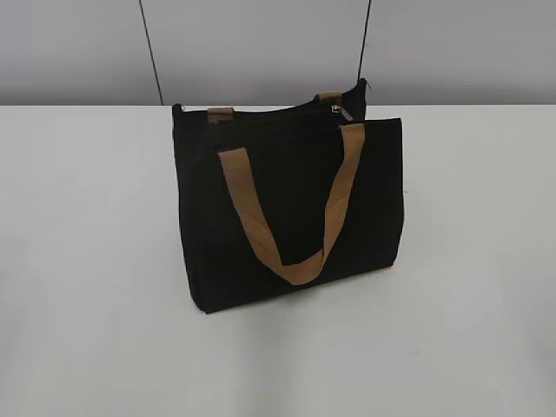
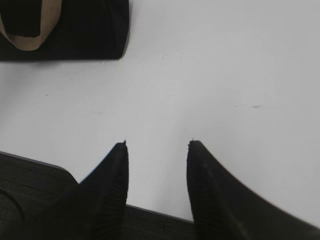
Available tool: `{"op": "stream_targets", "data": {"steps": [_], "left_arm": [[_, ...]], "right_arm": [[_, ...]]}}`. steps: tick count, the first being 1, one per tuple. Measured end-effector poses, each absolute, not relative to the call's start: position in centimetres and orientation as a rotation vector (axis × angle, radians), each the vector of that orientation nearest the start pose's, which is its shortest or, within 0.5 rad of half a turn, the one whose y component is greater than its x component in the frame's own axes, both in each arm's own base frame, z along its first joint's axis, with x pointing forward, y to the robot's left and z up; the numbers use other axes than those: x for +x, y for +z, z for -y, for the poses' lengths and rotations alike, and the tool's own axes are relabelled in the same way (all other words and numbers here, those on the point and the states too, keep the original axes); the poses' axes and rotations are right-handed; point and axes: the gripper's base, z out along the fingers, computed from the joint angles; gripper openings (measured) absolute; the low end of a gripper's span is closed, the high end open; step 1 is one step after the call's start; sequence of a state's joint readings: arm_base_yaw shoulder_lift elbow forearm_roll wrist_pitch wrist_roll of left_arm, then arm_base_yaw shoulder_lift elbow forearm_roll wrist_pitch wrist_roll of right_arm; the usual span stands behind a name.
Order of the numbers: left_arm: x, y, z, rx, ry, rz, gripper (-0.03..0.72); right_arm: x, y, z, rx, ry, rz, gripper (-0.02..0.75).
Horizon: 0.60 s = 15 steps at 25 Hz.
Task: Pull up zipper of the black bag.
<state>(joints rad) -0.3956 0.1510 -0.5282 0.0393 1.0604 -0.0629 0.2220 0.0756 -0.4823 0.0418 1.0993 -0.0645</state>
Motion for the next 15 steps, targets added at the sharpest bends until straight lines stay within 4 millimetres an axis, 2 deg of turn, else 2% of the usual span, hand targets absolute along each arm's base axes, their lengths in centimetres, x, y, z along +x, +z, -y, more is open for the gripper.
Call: {"op": "stream_targets", "data": {"steps": [11, 15], "left_arm": [[1.57, 28.46, 0.32, 0.361, -0.215, -2.141, 0.336], [0.79, 28.52, -0.01, 0.347, -0.224, -2.090, 0.319]], "right_arm": [[0.55, 26.93, -0.47, -0.311, 0.141, -2.155, 0.307], [0.36, 26.94, -0.43, -0.310, 0.142, -2.142, 0.307]]}}
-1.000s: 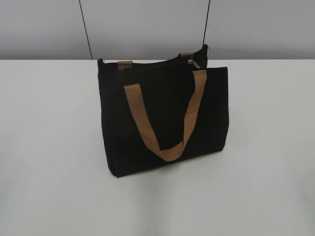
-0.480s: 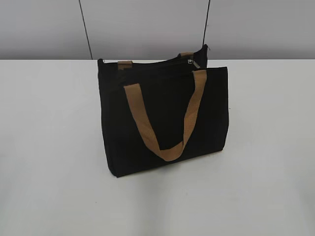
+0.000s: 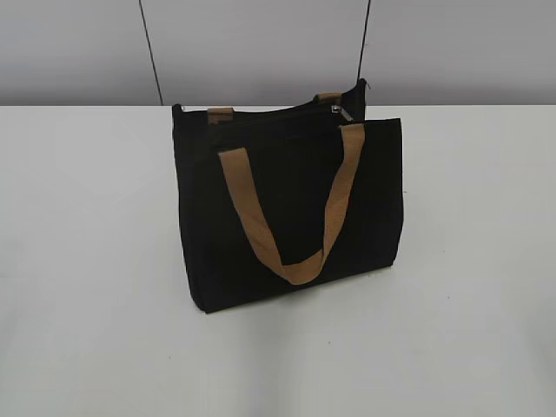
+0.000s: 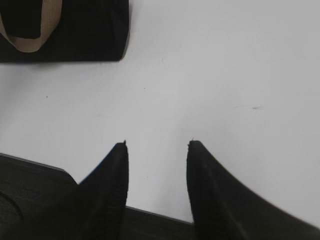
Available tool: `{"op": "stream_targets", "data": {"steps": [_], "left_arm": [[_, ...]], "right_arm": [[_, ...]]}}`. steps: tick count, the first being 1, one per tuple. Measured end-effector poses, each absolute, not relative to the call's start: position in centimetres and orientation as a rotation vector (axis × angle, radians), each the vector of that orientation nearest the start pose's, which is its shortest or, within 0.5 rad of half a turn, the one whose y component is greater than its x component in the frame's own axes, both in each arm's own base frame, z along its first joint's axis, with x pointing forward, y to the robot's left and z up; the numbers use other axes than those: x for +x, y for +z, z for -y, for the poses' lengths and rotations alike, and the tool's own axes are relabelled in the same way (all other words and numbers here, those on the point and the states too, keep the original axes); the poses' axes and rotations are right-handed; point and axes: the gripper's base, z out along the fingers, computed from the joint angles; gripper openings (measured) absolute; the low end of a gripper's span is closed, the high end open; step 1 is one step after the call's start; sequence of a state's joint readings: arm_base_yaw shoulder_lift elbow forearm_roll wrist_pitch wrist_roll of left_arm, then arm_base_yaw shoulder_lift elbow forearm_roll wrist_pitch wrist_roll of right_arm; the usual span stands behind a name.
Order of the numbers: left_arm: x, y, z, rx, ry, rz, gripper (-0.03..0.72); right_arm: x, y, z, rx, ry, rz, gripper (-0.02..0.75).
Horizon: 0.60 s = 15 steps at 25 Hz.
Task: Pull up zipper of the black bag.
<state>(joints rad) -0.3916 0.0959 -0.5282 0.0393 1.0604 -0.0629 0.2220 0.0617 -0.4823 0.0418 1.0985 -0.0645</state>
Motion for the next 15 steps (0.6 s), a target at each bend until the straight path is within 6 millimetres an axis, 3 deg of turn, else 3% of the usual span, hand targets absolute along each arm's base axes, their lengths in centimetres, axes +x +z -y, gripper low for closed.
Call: {"op": "stream_targets", "data": {"steps": [5, 15], "left_arm": [[-0.6, 28.5, -0.5, 0.248, -0.190, -2.008, 0.307], [-0.9, 28.5, -0.4, 0.007, -0.041, -2.007, 0.305]], "right_arm": [[-0.2, 26.9, -0.3, -0.274, 0.127, -2.103, 0.307], [-0.5, 26.9, -0.3, -0.056, 0.002, -2.091, 0.307]]}}
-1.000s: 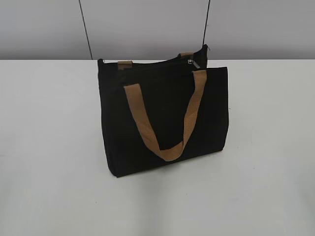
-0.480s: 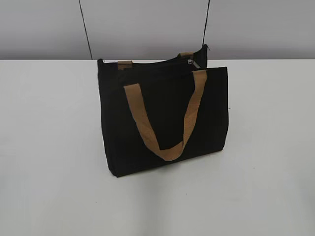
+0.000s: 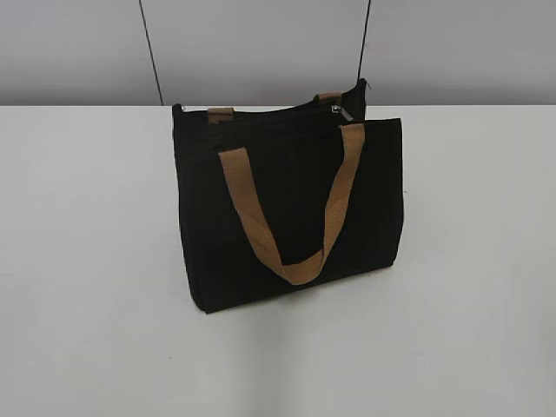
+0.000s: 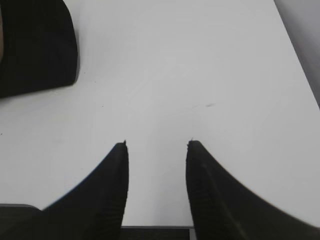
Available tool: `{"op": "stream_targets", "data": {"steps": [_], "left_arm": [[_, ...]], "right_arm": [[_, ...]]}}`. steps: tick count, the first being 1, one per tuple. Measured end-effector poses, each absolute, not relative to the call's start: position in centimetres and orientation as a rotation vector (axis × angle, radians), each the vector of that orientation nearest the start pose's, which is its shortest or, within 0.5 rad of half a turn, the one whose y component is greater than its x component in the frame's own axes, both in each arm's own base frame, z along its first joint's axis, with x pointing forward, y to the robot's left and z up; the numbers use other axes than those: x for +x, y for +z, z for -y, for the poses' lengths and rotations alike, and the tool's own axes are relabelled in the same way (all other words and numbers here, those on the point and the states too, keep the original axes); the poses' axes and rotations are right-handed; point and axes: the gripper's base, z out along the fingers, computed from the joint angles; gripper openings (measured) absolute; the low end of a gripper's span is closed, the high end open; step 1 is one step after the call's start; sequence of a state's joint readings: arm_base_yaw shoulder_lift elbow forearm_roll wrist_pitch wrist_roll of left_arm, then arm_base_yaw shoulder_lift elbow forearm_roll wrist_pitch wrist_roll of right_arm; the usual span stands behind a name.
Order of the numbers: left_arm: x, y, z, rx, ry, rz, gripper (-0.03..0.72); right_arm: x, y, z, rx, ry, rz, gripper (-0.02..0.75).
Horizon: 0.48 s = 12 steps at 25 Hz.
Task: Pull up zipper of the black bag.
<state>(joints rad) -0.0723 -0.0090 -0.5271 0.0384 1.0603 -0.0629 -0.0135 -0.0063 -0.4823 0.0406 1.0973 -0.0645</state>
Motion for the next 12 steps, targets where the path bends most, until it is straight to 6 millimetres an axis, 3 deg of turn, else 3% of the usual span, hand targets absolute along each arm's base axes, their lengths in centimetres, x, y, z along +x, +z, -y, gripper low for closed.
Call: {"op": "stream_targets", "data": {"steps": [12], "left_arm": [[-0.95, 28.47, -0.34, -0.025, -0.020, -2.007, 0.296]], "right_arm": [[-0.54, 26.94, -0.34, -0.042, -0.006, -2.091, 0.307]]}}
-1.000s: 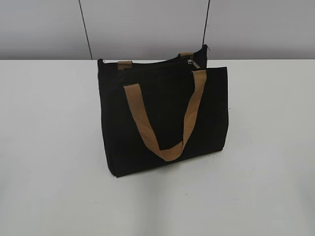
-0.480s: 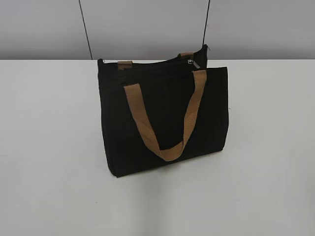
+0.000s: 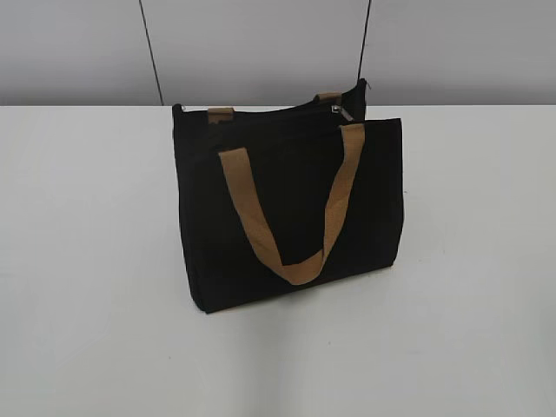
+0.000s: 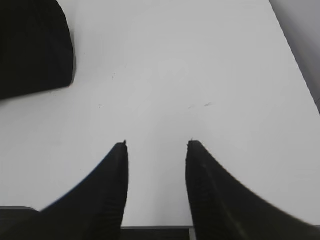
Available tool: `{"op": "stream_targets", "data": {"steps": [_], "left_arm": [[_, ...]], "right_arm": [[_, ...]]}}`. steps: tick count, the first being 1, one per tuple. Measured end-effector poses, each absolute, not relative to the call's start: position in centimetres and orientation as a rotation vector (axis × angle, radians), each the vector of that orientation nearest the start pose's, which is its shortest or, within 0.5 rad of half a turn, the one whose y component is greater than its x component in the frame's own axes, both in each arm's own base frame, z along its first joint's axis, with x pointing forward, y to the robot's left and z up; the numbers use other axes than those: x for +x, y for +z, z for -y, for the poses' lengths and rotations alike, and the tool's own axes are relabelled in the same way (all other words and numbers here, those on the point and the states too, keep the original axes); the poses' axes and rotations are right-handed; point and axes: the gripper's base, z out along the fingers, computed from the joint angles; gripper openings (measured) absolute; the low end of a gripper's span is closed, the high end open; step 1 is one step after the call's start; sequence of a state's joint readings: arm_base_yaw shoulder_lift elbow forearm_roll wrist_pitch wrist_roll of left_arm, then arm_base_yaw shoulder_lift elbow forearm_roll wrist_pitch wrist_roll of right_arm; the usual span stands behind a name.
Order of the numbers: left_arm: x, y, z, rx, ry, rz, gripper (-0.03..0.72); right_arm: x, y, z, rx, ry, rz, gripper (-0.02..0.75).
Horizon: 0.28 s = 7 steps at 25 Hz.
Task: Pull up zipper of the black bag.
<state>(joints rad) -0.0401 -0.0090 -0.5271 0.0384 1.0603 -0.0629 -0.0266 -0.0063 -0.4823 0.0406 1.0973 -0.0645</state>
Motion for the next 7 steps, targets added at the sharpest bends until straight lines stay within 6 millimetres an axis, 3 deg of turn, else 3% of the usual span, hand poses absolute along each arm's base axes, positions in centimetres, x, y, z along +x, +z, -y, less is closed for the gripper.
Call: {"op": "stream_targets", "data": {"steps": [7], "left_arm": [[-0.95, 28.47, -0.34, -0.025, -0.020, -2.007, 0.281]], "right_arm": [[-0.54, 26.94, -0.34, -0.042, -0.006, -2.091, 0.307]]}}
